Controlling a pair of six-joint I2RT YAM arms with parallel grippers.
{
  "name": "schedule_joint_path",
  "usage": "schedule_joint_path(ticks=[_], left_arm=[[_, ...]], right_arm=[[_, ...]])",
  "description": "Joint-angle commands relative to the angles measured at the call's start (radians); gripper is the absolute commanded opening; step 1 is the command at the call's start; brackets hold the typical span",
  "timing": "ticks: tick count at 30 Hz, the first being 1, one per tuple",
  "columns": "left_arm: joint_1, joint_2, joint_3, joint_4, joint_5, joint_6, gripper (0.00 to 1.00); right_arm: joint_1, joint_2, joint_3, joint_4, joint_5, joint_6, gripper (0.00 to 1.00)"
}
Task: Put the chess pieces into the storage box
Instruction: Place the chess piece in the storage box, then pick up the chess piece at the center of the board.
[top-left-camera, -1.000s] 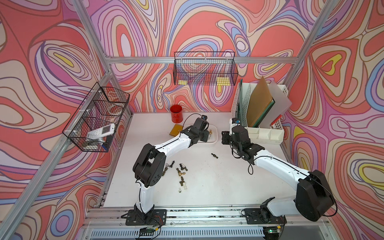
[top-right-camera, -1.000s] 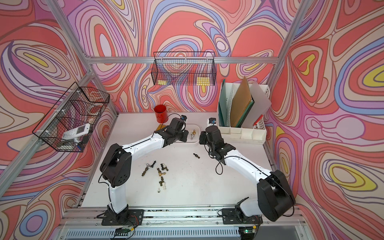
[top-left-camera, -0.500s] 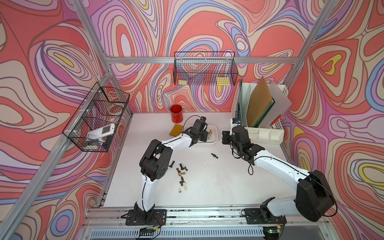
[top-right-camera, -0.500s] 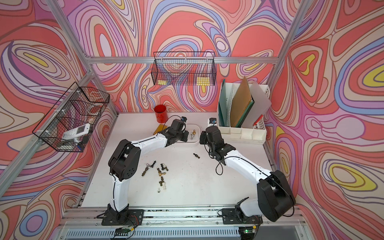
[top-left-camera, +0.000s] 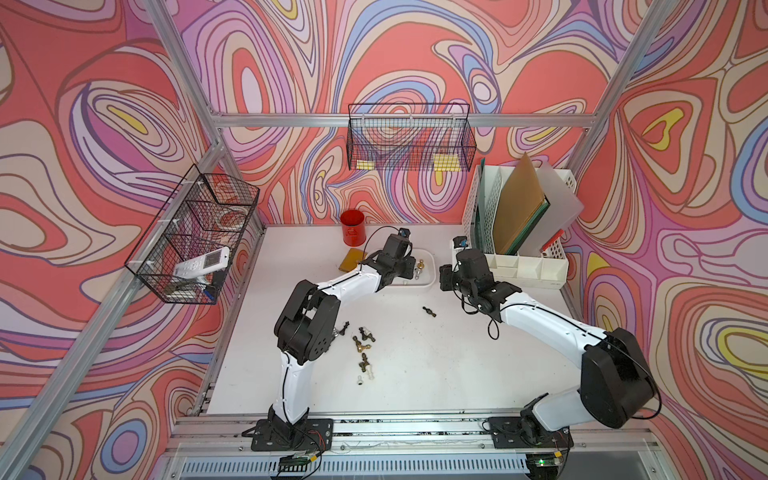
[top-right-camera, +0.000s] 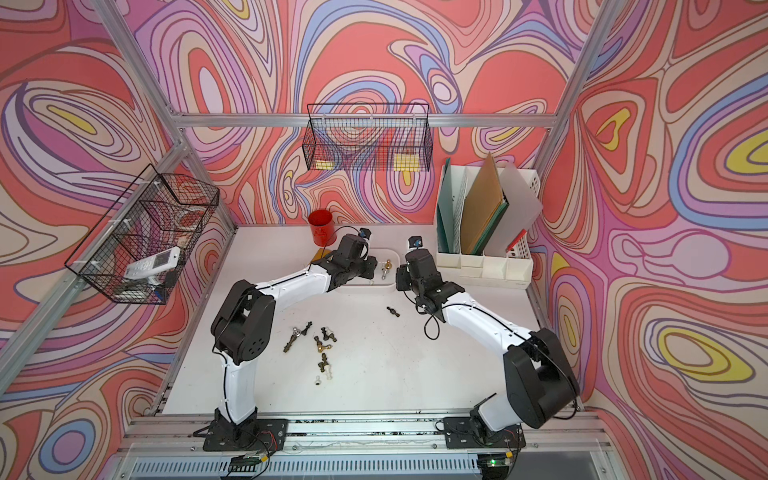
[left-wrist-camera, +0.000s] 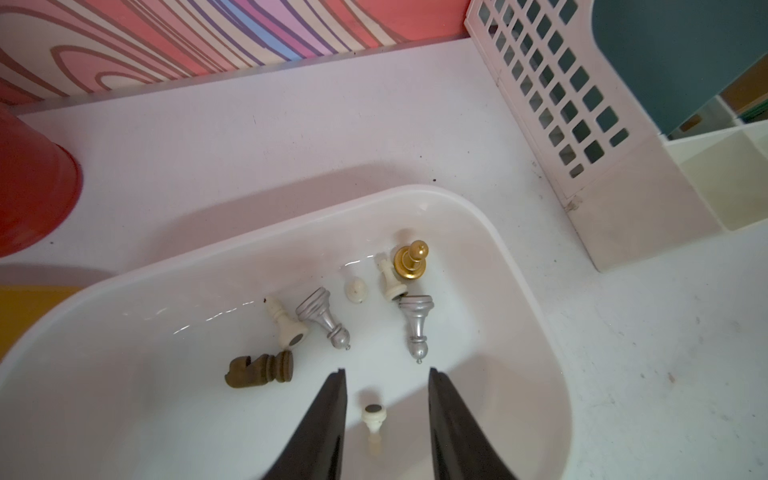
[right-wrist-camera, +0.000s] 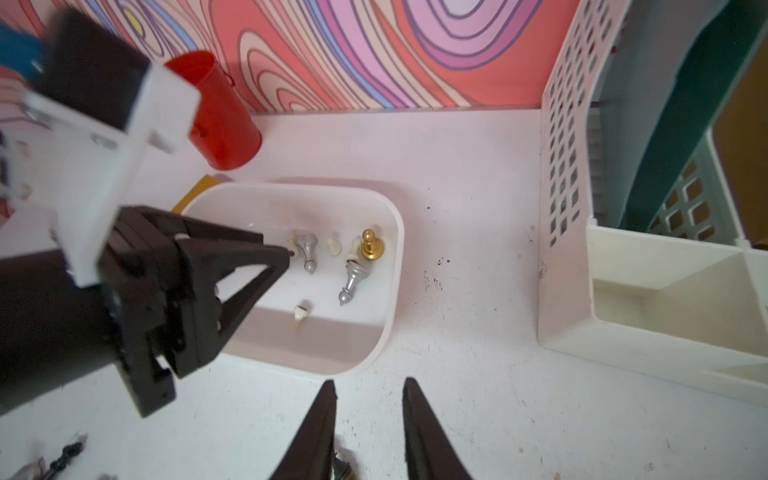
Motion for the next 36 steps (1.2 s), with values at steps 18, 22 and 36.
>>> schedule_joint_path(ticks=[18, 22, 36], left_arm=[[0.010, -0.572, -0.368, -0.471, -0.007, -0.110, 0.40], [0.012, -0.656, -0.415, -0.571, -0.022, -0.090, 0.40], [0.011, -0.669, -0.542, -0.422, 0.220, -0.231, 0.40]], right_arm=[[0.150, 0.194, 0.078, -0.131, -0.306, -0.055, 0.27], [0.202, 0.229, 0.082, -0.189, -0.208, -0.008, 0.28], [0.057, 0.259, 0.021, -0.144, -0.166, -0.128, 0.29]])
